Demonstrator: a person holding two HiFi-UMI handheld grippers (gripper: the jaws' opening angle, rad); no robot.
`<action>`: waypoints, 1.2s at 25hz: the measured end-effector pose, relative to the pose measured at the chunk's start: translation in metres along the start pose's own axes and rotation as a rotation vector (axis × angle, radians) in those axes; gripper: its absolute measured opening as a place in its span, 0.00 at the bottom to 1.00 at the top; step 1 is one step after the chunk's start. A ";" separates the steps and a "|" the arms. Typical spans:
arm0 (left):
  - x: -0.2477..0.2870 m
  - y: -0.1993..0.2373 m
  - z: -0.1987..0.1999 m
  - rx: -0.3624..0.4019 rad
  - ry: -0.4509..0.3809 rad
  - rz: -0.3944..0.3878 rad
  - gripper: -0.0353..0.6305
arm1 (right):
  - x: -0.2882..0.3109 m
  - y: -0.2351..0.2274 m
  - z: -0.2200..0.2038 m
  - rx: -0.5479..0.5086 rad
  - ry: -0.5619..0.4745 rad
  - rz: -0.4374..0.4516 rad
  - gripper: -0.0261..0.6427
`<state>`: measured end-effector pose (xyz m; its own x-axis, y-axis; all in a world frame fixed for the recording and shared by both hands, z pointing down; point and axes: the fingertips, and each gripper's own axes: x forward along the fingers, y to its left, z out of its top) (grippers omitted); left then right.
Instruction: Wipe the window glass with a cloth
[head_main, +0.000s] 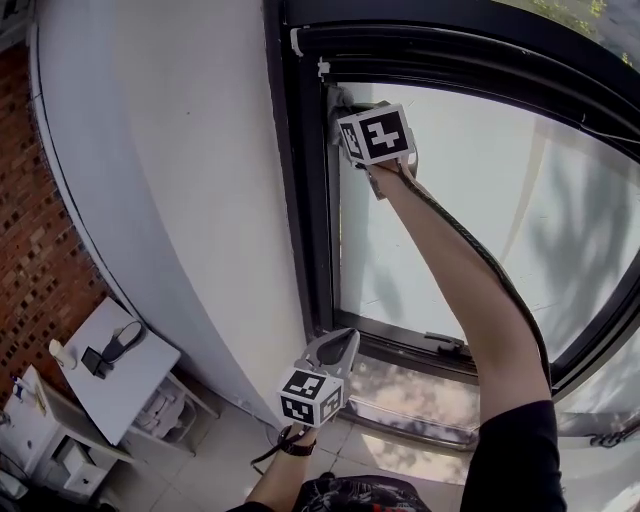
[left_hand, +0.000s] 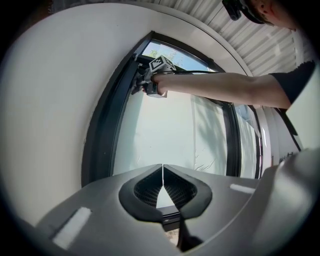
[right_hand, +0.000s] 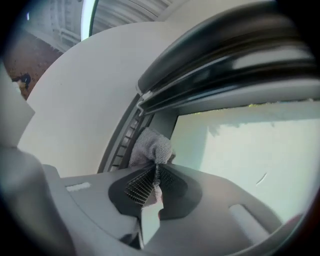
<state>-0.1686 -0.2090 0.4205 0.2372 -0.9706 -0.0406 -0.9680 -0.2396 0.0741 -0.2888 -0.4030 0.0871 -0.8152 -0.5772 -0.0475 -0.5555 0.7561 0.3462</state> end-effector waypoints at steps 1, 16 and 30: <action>0.002 -0.006 -0.002 0.002 -0.002 -0.019 0.05 | 0.002 0.007 -0.006 0.015 0.017 0.026 0.06; 0.006 -0.142 -0.076 -0.171 0.125 -0.595 0.41 | -0.016 -0.027 0.013 0.066 -0.028 -0.074 0.06; 0.050 -0.146 -0.044 -0.021 0.084 -0.540 0.30 | -0.117 -0.124 -0.007 0.040 -0.075 -0.225 0.06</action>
<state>-0.0114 -0.2237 0.4511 0.7063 -0.7079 0.0015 -0.7055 -0.7036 0.0847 -0.1231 -0.4312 0.0560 -0.6795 -0.7089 -0.1890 -0.7291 0.6239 0.2814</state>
